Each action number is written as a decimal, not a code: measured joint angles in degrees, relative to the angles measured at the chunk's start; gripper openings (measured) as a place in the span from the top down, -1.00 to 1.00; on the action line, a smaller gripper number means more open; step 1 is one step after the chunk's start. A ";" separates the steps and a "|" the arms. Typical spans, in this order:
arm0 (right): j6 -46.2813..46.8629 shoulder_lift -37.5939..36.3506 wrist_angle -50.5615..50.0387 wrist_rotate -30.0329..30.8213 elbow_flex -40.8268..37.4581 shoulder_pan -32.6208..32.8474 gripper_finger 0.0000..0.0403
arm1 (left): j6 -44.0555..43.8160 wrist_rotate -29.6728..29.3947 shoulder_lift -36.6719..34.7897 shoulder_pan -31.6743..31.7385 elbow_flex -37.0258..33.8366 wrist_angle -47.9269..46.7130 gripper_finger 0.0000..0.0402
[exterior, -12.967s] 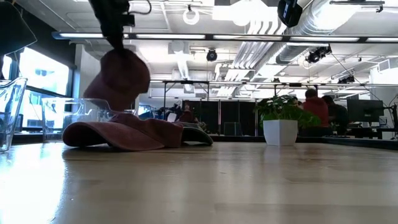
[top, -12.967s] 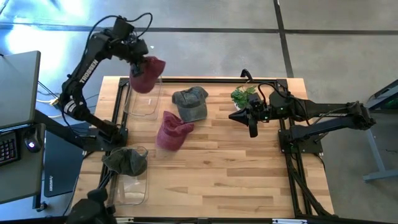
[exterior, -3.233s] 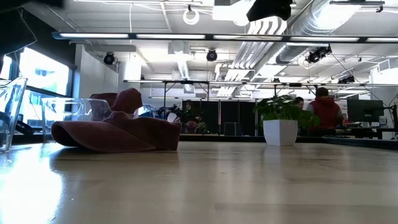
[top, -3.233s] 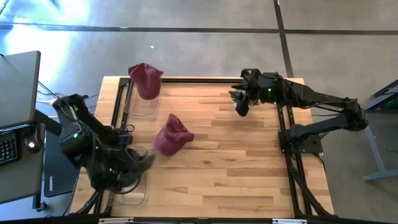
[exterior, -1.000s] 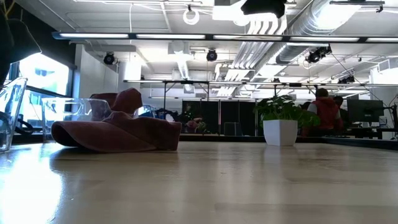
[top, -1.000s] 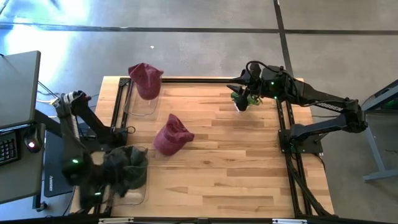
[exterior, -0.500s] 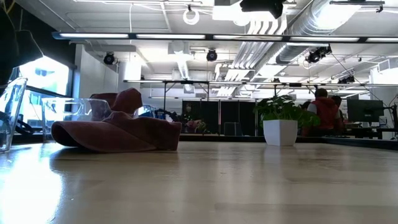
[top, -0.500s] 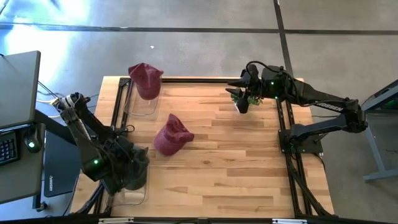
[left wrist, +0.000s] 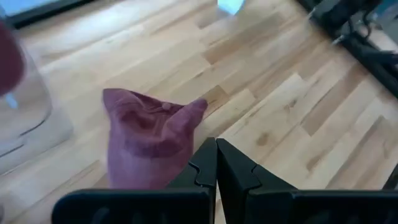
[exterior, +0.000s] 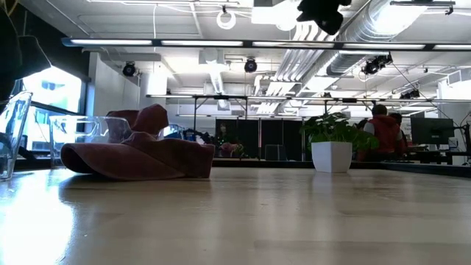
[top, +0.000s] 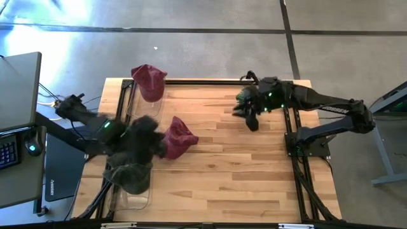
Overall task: Pick & Place hat
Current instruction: Put the red cap into the top transparent bin
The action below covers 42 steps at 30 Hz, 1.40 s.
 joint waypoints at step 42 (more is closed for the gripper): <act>45.20 19.59 15.08 28.06 0.02 26.73 0.44 | 72.25 41.95 21.00 31.77 11.93 -2.57 1.00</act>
